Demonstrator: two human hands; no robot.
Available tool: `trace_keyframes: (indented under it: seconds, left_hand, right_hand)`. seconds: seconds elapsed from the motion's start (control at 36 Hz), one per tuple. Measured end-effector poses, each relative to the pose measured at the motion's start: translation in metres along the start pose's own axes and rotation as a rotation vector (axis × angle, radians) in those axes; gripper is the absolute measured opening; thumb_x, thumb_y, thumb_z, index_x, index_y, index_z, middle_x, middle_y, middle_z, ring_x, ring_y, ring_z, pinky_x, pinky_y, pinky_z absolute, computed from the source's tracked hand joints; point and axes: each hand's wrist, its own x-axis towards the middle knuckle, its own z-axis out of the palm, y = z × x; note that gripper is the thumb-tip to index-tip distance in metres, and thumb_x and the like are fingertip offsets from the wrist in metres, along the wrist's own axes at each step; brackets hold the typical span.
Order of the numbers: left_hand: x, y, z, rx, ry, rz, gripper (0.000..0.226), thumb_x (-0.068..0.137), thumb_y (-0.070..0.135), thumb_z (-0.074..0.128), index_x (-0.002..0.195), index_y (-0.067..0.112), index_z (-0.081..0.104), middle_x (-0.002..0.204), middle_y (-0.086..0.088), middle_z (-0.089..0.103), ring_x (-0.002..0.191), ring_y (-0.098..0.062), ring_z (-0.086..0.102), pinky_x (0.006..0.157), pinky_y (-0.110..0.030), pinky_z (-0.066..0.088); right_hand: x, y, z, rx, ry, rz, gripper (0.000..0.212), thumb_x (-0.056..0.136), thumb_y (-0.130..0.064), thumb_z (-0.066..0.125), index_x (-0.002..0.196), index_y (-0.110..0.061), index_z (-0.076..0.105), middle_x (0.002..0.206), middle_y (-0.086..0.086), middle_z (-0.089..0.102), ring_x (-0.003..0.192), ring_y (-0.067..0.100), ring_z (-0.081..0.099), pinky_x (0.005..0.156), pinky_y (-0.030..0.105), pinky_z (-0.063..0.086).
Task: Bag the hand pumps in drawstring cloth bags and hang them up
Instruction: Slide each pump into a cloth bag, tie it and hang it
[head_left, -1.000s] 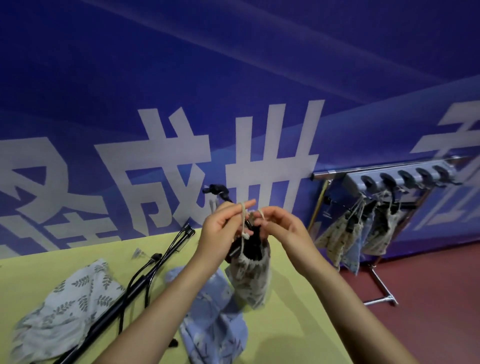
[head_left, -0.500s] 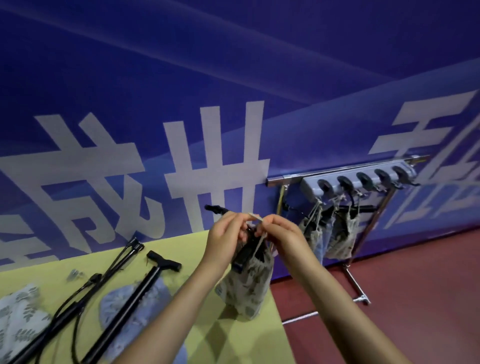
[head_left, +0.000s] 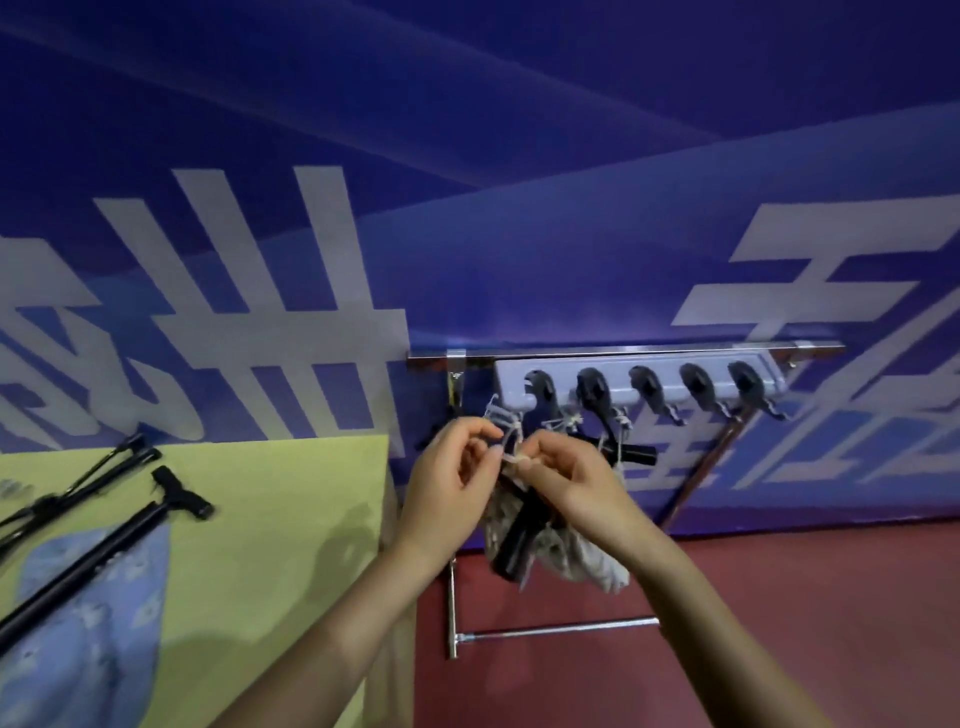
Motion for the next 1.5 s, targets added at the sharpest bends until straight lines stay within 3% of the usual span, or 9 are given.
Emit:
trace_keyframes:
  seconds: [0.11,0.25,0.36,0.53,0.69,1.0,1.22,1.33,1.5]
  left_hand:
    - [0.014,0.013,0.029,0.185,-0.083,0.181,0.028,0.09,0.029,0.052,0.111,0.018,0.067,0.1,0.011,0.06,0.098,-0.006,0.053,0.085,-0.015,0.04]
    - [0.015,0.038,0.071,0.037,-0.26,0.191,0.042,0.093,0.03,0.04,0.114,0.007,0.067,0.109,0.008,0.062,0.107,-0.006,0.055,0.095,-0.019,0.04]
    - [0.012,0.043,0.097,-0.053,-0.274,0.174,0.042,0.088,0.037,0.048,0.116,0.01,0.066,0.111,0.013,0.062,0.106,0.012,0.052,0.092,-0.009,0.039]
    - [0.015,0.046,0.13,-0.012,-0.371,0.159,0.041,0.081,0.044,0.059,0.109,0.014,0.065,0.101,0.004,0.065,0.097,-0.013,0.062,0.082,-0.031,0.049]
    - [0.018,0.039,0.152,0.028,-0.448,0.13,0.014,0.088,0.024,0.052,0.093,0.016,0.064,0.08,0.009,0.057,0.074,-0.005,0.054,0.064,-0.026,0.041]
    - [0.052,0.033,0.189,0.347,-0.761,0.363,0.017,0.099,0.017,0.043,0.101,0.017,0.06,0.089,0.007,0.052,0.094,-0.016,0.049,0.078,-0.031,0.04]
    - [0.073,0.028,0.216,0.069,-0.757,0.038,0.02,0.1,0.013,0.045,0.091,0.019,0.061,0.068,0.017,0.055,0.056,0.004,0.045,0.055,-0.015,0.033]
    - [0.089,0.021,0.234,0.044,-0.769,-0.057,0.024,0.102,0.02,0.039,0.088,0.026,0.058,0.081,0.014,0.058,0.077,-0.005,0.054,0.077,-0.026,0.043]
    - [0.111,0.009,0.261,0.179,-0.819,-0.153,0.023,0.103,0.025,0.034,0.088,0.021,0.051,0.092,0.001,0.057,0.09,-0.02,0.058,0.079,-0.032,0.043]
  right_hand:
    - [-0.008,0.002,-0.045,-0.164,0.027,-0.078,0.019,0.087,-0.032,0.056,0.077,-0.017,0.06,0.065,0.011,0.052,0.06,0.01,0.045,0.059,0.03,0.036]
    - [-0.02,0.007,-0.082,-0.078,0.142,-0.077,0.018,0.086,-0.032,0.056,0.079,-0.017,0.062,0.063,0.0,0.047,0.061,0.014,0.043,0.059,0.031,0.035]
    - [-0.028,0.011,-0.102,0.04,0.189,-0.049,0.016,0.086,-0.025,0.055,0.074,-0.018,0.062,0.063,0.003,0.05,0.059,0.014,0.043,0.056,0.027,0.035]
    - [-0.04,0.02,-0.123,0.124,0.296,-0.003,0.015,0.084,-0.02,0.054,0.07,-0.018,0.059,0.06,0.0,0.051,0.054,0.01,0.044,0.053,0.02,0.036]
    - [-0.047,0.033,-0.139,0.121,0.277,0.09,0.025,0.095,-0.001,0.051,0.073,-0.01,0.054,0.05,-0.009,0.052,0.046,0.003,0.041,0.05,0.016,0.033]
    - [-0.056,0.078,-0.19,-0.2,0.193,0.328,0.032,0.092,-0.026,0.063,0.064,-0.011,0.055,0.05,0.002,0.039,0.048,0.017,0.036,0.047,0.025,0.027]
    - [-0.049,0.107,-0.206,0.316,0.294,0.218,0.02,0.085,-0.019,0.061,0.068,-0.01,0.056,0.057,0.003,0.048,0.055,0.011,0.046,0.068,0.022,0.046]
    - [-0.026,0.127,-0.204,0.533,0.484,0.263,0.025,0.095,-0.004,0.052,0.07,-0.007,0.053,0.045,-0.005,0.031,0.04,0.008,0.027,0.047,0.022,0.035]
    - [0.011,0.156,-0.204,0.476,0.577,0.342,0.027,0.096,-0.01,0.054,0.069,-0.014,0.053,0.047,-0.005,0.03,0.04,0.009,0.021,0.038,0.021,0.019]
